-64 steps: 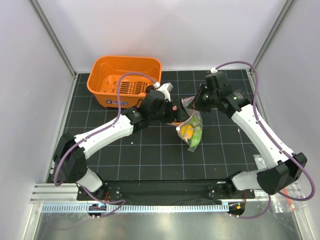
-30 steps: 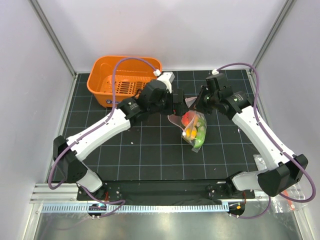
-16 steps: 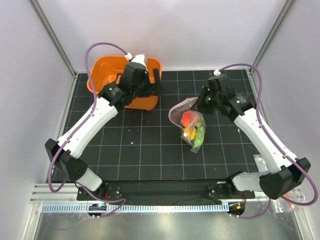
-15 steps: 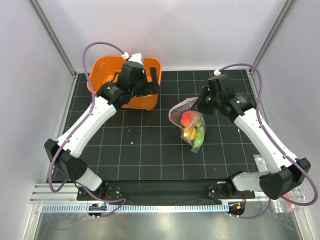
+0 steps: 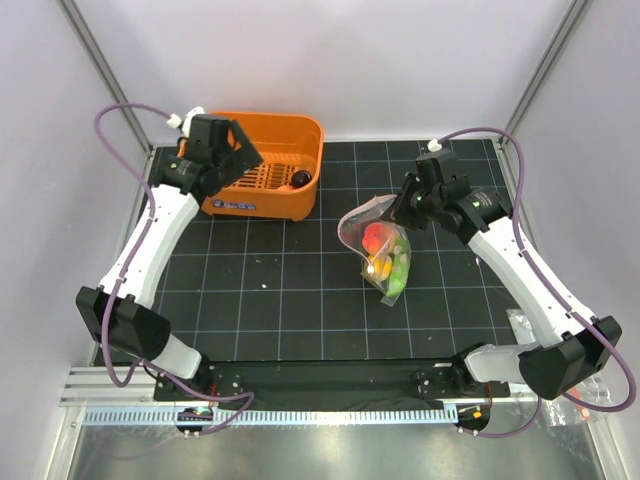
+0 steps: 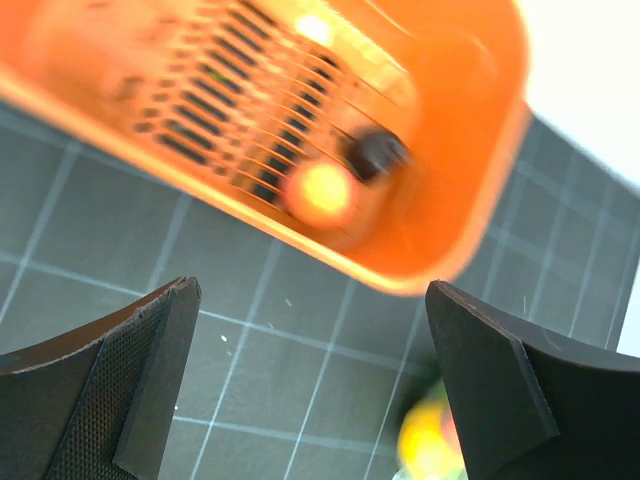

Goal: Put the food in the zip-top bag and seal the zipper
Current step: Adjust the bin at the center of the board.

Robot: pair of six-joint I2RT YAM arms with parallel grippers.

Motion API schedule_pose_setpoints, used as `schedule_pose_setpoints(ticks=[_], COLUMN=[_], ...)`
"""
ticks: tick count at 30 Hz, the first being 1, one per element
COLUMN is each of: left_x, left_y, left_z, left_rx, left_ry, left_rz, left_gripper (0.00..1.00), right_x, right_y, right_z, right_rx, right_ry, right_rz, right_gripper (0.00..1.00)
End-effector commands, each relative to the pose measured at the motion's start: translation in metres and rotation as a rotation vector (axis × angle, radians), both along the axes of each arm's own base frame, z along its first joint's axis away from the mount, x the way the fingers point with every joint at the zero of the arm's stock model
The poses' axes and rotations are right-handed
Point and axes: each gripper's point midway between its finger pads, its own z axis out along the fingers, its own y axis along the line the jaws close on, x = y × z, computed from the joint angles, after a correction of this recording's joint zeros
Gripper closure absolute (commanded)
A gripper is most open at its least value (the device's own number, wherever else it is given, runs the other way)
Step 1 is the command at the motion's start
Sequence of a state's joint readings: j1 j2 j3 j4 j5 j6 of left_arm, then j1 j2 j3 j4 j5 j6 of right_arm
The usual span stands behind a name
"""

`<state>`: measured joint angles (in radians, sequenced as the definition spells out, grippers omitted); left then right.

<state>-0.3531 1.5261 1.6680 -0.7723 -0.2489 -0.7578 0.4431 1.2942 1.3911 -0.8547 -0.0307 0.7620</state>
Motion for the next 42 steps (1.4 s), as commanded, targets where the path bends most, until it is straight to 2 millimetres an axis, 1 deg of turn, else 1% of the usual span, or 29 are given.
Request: schedule_pose_setpoints(ticks=[1, 4, 6, 8, 9, 10, 11, 12, 15, 17, 20, 22, 23, 24, 25, 26, 27, 28, 30, 31, 32, 33, 34, 35, 36, 37, 38, 40, 42], left_x=[-0.003, 0.001, 0.007, 0.003, 0.011, 0.011, 0.007, 0.012, 0.033, 0.044, 0.044, 0.043, 0.038, 0.042, 0.043, 0.037, 0.048, 0.047, 0.036, 0.044, 0.035, 0.031, 0.030, 0.025, 0.022, 0.019, 0.016, 0.010, 0.005], left_y=[0.047, 0.064, 0.067, 0.073, 0.074, 0.076, 0.076, 0.076, 0.070, 0.068, 0.065, 0.064, 0.064, 0.064, 0.064, 0.063, 0.062, 0.064, 0.069, 0.068, 0.068, 0.069, 0.067, 0.068, 0.068, 0.068, 0.067, 0.067, 0.068], left_z=[-0.008, -0.023, -0.031, -0.044, -0.047, -0.050, -0.058, -0.059, -0.092, -0.104, -0.126, -0.135, -0.150, -0.151, -0.152, -0.157, -0.152, -0.150, -0.148, -0.140, -0.154, -0.141, -0.140, -0.151, -0.138, -0.137, -0.149, -0.150, -0.164], left_rx=[-0.105, -0.193, -0.233, -0.213, -0.210, -0.207, -0.195, -0.202, -0.247, -0.266, -0.261, -0.272, -0.267, -0.281, -0.286, -0.275, -0.298, -0.298, -0.275, -0.292, -0.276, -0.282, -0.294, -0.305, -0.337, -0.356, -0.381, -0.396, -0.403], left_ry=[0.041, 0.079, 0.118, 0.198, 0.220, 0.241, 0.287, 0.291, 0.348, 0.360, 0.418, 0.428, 0.451, 0.431, 0.415, 0.414, 0.348, 0.324, 0.274, 0.206, 0.216, 0.167, 0.132, 0.097, 0.027, -0.014, -0.063, -0.116, -0.142], left_rz=[0.243, 0.369, 0.418, 0.456, 0.491, 0.512, 0.525, 0.535, 0.572, 0.580, 0.605, 0.614, 0.619, 0.616, 0.615, 0.589, 0.568, 0.564, 0.547, 0.525, 0.513, 0.484, 0.471, 0.464, 0.465, 0.461, 0.450, 0.441, 0.432], left_gripper=[0.00, 0.00, 0.00, 0.00, 0.00, 0.00, 0.00, 0.00, 0.00, 0.05, 0.09, 0.15, 0.19, 0.27, 0.51, 0.65, 0.92, 1.00, 1.00, 1.00, 1.00, 1.00, 1.00, 1.00, 1.00, 1.00, 1.00, 1.00, 1.00], right_x=[-0.001, 0.000, 0.000, 0.001, 0.001, 0.002, 0.002, 0.002, 0.002, 0.002, 0.001, 0.000, 0.000, 0.000, 0.000, -0.001, -0.001, -0.001, -0.001, 0.000, 0.001, 0.002, 0.003, 0.004, 0.004, 0.005, 0.005, 0.006, 0.007], right_y=[-0.003, -0.002, -0.003, -0.002, -0.002, -0.001, -0.002, -0.002, -0.002, -0.003, -0.003, -0.004, -0.004, -0.004, -0.004, -0.004, -0.004, -0.004, -0.002, -0.002, -0.001, 0.000, 0.000, 0.001, 0.001, 0.002, 0.002, 0.004, 0.005], right_z=[0.017, 0.018, 0.019, 0.019, 0.019, 0.020, 0.019, 0.019, 0.018, 0.017, 0.017, 0.016, 0.014, 0.014, 0.013, 0.011, 0.009, 0.007, 0.007, 0.006, 0.006, 0.005, 0.007, 0.006, 0.006, 0.006, 0.006, 0.004, 0.003], right_rx=[0.016, 0.019, 0.021, 0.023, 0.024, 0.026, 0.024, 0.023, 0.021, 0.019, 0.018, 0.018, 0.018, 0.020, 0.020, 0.018, 0.018, 0.017, 0.022, 0.024, 0.024, 0.023, 0.025, 0.023, 0.024, 0.027, 0.028, 0.030, 0.033], right_ry=[-0.063, -0.064, -0.065, -0.069, -0.069, -0.069, -0.067, -0.067, -0.066, -0.064, -0.066, -0.063, -0.059, -0.062, -0.058, -0.054, -0.051, -0.043, -0.045, -0.041, -0.039, -0.040, -0.042, -0.040, -0.041, -0.040, -0.039, -0.035, -0.030], right_rz=[-0.002, -0.004, -0.007, -0.005, -0.006, -0.006, -0.009, -0.006, -0.008, -0.010, -0.011, -0.014, -0.016, -0.016, -0.016, -0.016, -0.019, -0.017, -0.012, -0.015, -0.012, -0.011, -0.011, -0.011, -0.011, -0.010, -0.009, -0.006, -0.006], right_gripper=[0.99, 0.99, 0.99, 0.99, 0.99, 0.99, 0.99, 0.99, 0.99, 0.99, 0.99, 0.99, 0.99, 0.99, 0.99, 0.99, 0.99, 0.99, 0.99, 0.99, 0.99, 0.99, 0.99, 0.99, 0.99, 0.99, 0.99, 0.99, 0.99])
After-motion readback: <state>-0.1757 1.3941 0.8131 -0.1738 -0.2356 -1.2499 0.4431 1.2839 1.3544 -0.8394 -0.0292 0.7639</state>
